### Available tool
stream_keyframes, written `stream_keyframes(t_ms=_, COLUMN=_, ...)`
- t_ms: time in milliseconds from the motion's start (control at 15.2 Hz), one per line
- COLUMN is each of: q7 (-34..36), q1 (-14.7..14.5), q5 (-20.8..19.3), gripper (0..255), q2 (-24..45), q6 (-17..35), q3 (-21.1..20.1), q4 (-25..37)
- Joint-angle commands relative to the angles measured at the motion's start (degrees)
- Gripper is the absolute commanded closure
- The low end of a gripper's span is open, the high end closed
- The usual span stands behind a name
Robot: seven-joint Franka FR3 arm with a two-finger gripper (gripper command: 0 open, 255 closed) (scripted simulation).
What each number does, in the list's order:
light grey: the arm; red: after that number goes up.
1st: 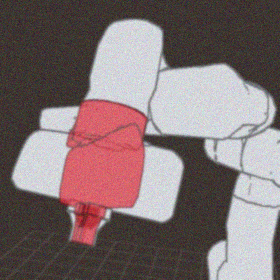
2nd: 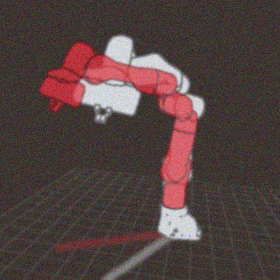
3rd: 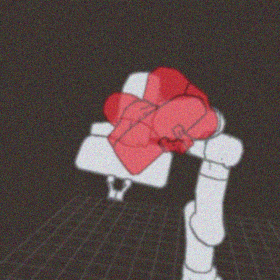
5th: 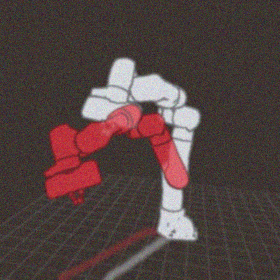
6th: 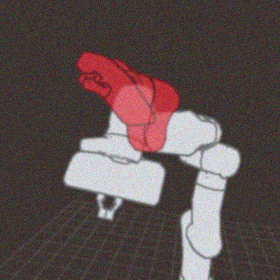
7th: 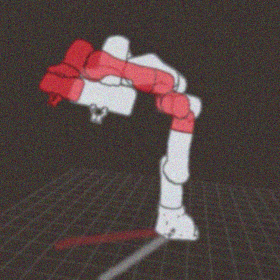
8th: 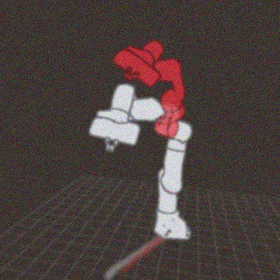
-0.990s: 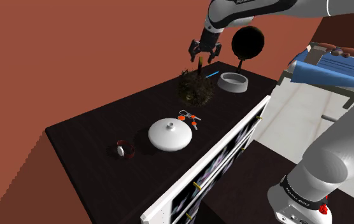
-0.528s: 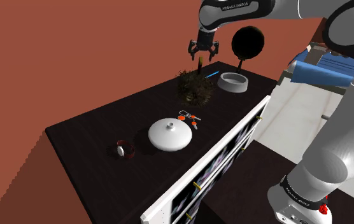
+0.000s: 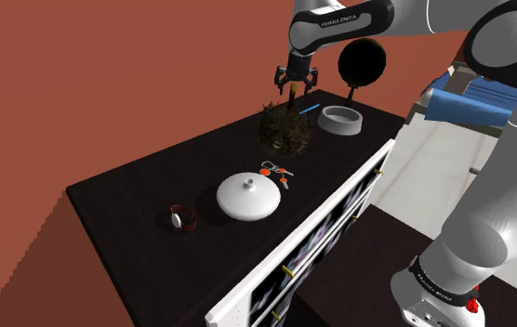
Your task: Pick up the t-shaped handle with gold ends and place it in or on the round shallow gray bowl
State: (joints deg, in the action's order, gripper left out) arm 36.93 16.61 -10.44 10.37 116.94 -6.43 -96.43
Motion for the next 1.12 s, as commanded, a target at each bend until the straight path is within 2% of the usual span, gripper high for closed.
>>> stream_keyframes(t_ms=0, q7=0.0, q1=0.0, q5=0.0, gripper=0, q2=0.1, q6=0.1, q3=0.0, q4=0.0)
stream_keyframes(t_ms=198, q7=0.0, q1=0.0, q5=0.0, gripper=0, q2=0.0, q6=0.0, q3=0.0, q4=0.0)
stream_keyframes(t_ms=264, q7=0.0, q1=0.0, q5=0.0, gripper=255, q2=0.0, q6=0.0, q3=0.0, q4=0.0)
stream_keyframes(t_ms=858, q7=0.0, q1=0.0, q5=0.0, gripper=255, q2=0.1, q6=0.1, q3=0.0, q4=0.0)
stream_keyframes(t_ms=1056, q7=-0.3, q1=0.0, q5=0.2, gripper=255, q2=-0.1, q6=-2.2, q3=0.0, q4=2.1)
